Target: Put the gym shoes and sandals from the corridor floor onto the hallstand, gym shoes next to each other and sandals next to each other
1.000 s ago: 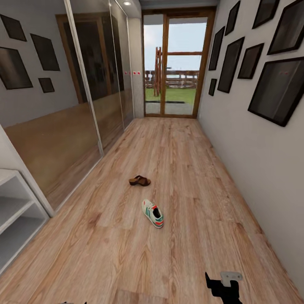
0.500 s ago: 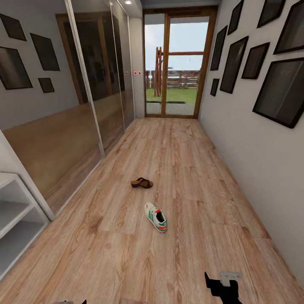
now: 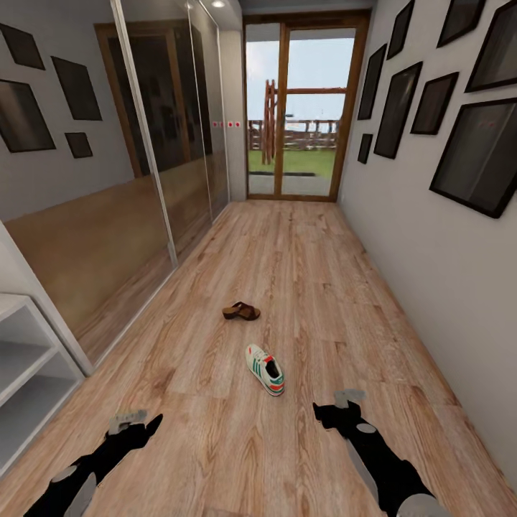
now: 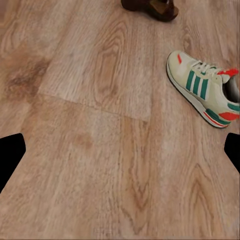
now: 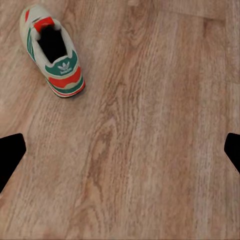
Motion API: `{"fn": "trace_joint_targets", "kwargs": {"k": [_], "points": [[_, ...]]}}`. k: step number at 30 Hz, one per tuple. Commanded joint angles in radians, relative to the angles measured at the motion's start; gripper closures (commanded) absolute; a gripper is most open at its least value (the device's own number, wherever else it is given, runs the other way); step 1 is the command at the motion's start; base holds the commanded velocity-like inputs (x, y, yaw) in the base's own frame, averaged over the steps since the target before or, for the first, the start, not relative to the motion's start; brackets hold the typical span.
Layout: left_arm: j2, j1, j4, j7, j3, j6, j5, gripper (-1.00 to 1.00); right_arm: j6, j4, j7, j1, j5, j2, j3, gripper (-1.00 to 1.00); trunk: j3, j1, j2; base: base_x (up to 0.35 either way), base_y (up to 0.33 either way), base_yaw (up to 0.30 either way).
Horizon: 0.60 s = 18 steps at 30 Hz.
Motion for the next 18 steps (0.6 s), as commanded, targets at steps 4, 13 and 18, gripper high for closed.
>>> {"fn": "trace_joint_targets", "kwargs": {"k": [4,13,18], "points": [[-0.002,-0.047,-0.016,-0.006,-0.001,0.045,0.0,-1.0,0.087,-0.102,0.002,-0.004,0.047,0.014,0.003,-1.0,-0.001,0.0,0.0,0.0,0.0,0.0],[-0.006,-0.053,-0.034,-0.009,-0.003,0.057,-0.076,-1.0,0.108,-0.077,0.006,-0.006,0.077,0.016,0.005,-1.0,-0.001,0.0,0.0,0.128,-0.024,0.0],[-0.006,-0.06,-0.042,-0.013,-0.001,0.06,-0.14,-1.0,0.106,-0.04,0.007,-0.006,0.079,0.015,0.005,-1.0,-0.001,0.0,0.0,0.301,-0.098,0.004]]}}
